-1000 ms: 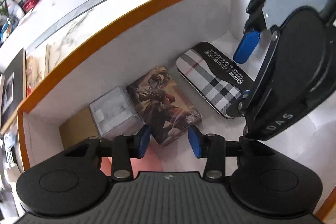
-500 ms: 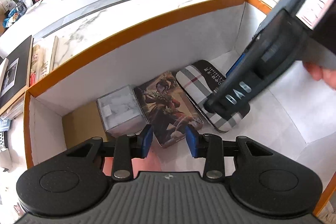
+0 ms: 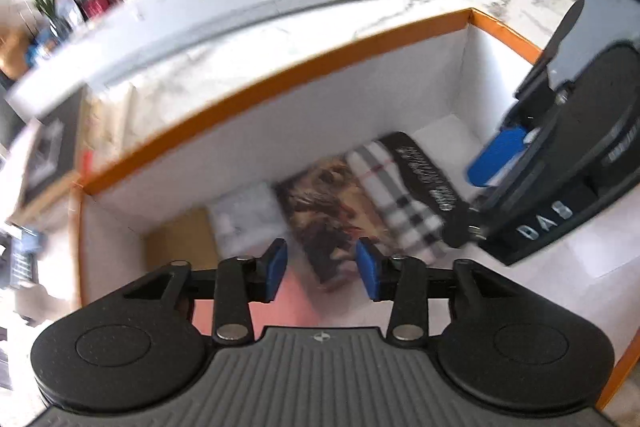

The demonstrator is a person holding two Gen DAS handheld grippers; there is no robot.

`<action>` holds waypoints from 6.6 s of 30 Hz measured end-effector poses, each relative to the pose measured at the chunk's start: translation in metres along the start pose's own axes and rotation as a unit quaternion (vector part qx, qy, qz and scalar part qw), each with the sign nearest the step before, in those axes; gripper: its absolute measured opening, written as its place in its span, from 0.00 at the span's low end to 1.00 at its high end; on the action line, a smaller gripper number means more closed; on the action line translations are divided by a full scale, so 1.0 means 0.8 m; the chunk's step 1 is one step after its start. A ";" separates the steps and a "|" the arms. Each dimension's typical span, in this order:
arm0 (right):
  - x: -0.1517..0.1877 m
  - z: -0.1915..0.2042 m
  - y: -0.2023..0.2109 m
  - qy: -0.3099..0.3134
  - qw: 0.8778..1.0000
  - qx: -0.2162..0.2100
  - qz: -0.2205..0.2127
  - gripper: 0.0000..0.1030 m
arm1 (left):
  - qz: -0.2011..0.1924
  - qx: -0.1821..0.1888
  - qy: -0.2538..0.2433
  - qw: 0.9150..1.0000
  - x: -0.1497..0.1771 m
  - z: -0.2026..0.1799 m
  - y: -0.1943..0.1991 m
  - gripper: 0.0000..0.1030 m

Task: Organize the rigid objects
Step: 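Open the right tool to release the plaid case and withdraw both tools, then move both tools toward the Vaseline tube and the CLEAR shampoo bottle, then grasp the CLEAR shampoo bottle with the right tool while the left tool approaches the Vaseline tube, then grasp the Vaseline tube with the left tool while the right tool holds the bottle, then lift and carry the tube with the left tool while the right tool carries the bottle to the orange box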

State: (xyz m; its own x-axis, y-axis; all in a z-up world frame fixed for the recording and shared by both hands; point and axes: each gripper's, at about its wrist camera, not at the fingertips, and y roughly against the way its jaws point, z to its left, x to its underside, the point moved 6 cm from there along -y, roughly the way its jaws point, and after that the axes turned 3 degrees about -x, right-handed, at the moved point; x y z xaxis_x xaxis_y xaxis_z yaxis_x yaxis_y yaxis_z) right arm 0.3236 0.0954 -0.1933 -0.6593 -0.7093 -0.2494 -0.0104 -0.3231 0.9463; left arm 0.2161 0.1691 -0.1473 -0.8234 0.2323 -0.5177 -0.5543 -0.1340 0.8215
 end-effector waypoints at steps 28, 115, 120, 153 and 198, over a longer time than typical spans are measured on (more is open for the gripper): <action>0.081 0.035 0.113 -0.060 0.979 0.046 -0.190 0.43 | -0.096 0.072 0.043 0.992 -0.018 -0.046 0.129 0.50; 0.379 -0.256 0.158 -0.477 0.807 0.039 -0.347 0.43 | 0.022 0.178 0.080 0.981 -0.127 -0.346 -0.009 0.55; 0.379 -0.238 0.175 -0.449 0.815 0.057 -0.363 0.43 | -0.006 0.194 0.104 0.975 -0.123 -0.329 0.023 0.54; 0.398 -0.221 0.178 -0.477 0.804 0.015 -0.354 0.43 | 0.009 0.153 -0.044 0.987 -0.126 -0.360 -0.010 0.44; 0.351 -0.136 0.269 -0.359 0.825 0.013 -0.437 0.39 | -0.191 0.132 0.115 0.966 -0.126 -0.210 0.160 0.49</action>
State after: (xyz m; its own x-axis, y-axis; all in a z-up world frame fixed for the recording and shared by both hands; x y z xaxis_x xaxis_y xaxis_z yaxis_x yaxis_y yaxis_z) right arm 0.2180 -0.2411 -0.0820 -0.6661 0.3444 -0.6616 -0.7277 -0.4947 0.4752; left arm 0.2075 -0.0336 -0.0302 -0.5870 -0.0071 -0.8095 -0.7977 0.1760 0.5768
